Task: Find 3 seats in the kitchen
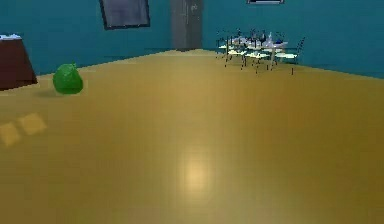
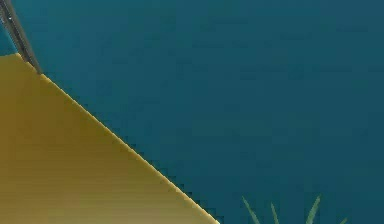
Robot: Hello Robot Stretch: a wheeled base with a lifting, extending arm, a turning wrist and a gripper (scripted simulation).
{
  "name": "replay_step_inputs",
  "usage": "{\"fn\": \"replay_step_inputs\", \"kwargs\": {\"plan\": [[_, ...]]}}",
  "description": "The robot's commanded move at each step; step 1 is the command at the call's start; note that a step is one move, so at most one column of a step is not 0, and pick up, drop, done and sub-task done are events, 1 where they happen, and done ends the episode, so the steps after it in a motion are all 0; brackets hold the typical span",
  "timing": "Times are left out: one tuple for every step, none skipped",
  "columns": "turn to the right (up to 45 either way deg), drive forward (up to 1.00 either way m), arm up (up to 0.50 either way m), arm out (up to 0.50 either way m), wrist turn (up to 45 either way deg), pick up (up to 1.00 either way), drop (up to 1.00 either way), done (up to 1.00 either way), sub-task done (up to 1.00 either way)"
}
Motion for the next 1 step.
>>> {"fn": "replay_step_inputs", "kwargs": {"plan": [[0.0,0.35,0.0,0.0,0.0,0.0,0.0,0.0,0.0]]}}
